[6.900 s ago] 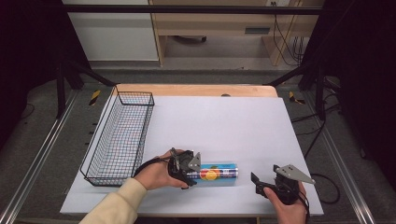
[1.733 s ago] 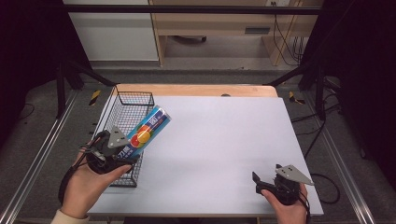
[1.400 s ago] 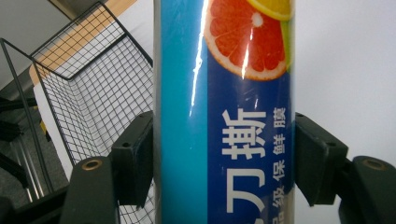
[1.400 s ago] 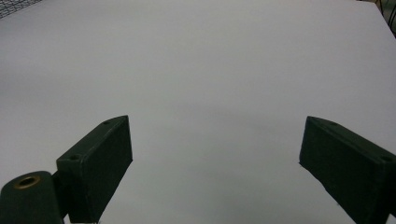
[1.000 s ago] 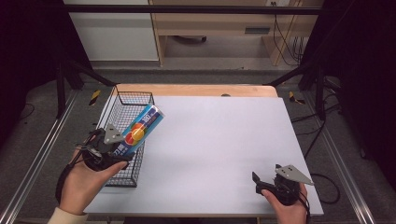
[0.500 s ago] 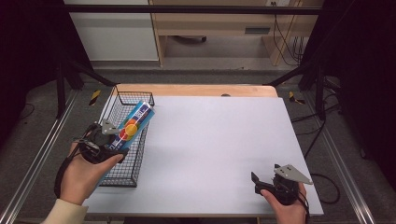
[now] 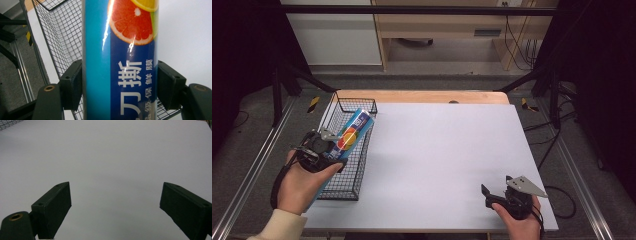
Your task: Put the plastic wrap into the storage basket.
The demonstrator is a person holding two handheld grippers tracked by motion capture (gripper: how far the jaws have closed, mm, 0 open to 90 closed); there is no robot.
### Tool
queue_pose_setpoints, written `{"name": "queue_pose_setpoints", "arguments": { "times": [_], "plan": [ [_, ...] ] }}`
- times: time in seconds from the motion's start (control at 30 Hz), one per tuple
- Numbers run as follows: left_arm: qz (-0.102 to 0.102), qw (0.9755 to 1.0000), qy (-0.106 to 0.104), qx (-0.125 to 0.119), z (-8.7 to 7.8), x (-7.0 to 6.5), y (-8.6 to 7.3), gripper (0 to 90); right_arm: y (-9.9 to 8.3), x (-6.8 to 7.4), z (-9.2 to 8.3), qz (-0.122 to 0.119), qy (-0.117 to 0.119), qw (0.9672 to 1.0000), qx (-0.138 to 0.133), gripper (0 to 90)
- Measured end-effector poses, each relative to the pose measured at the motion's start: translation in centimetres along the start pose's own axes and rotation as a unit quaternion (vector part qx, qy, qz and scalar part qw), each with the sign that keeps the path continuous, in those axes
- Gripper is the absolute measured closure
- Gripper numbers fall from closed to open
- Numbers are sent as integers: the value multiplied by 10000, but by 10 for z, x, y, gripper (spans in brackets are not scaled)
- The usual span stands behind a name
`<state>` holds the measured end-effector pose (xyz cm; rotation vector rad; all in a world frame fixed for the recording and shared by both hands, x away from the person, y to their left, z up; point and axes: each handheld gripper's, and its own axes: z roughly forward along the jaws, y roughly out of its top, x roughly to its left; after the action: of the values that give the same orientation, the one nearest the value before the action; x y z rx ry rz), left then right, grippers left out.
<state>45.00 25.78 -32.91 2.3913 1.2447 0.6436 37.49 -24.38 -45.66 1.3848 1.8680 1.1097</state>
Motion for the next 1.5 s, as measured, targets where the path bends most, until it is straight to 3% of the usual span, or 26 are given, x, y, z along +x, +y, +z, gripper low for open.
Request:
{"name": "queue_pose_setpoints", "arguments": {
  "times": [0.6,1.03,1.4,1.5],
  "plan": [
    [-106,9998,-52,140,6,3,1,321,0,0,1,-10,-8,10000,8,108],
    [-384,9977,144,534,11,6,4,321,-1,-1,-1,81,15,10000,8,108],
    [-372,9951,272,871,14,9,9,321,-1,0,0,50,14,10000,10,108],
    [-407,9944,223,946,18,11,10,321,-1,1,0,57,33,10000,26,108]
  ]
}}
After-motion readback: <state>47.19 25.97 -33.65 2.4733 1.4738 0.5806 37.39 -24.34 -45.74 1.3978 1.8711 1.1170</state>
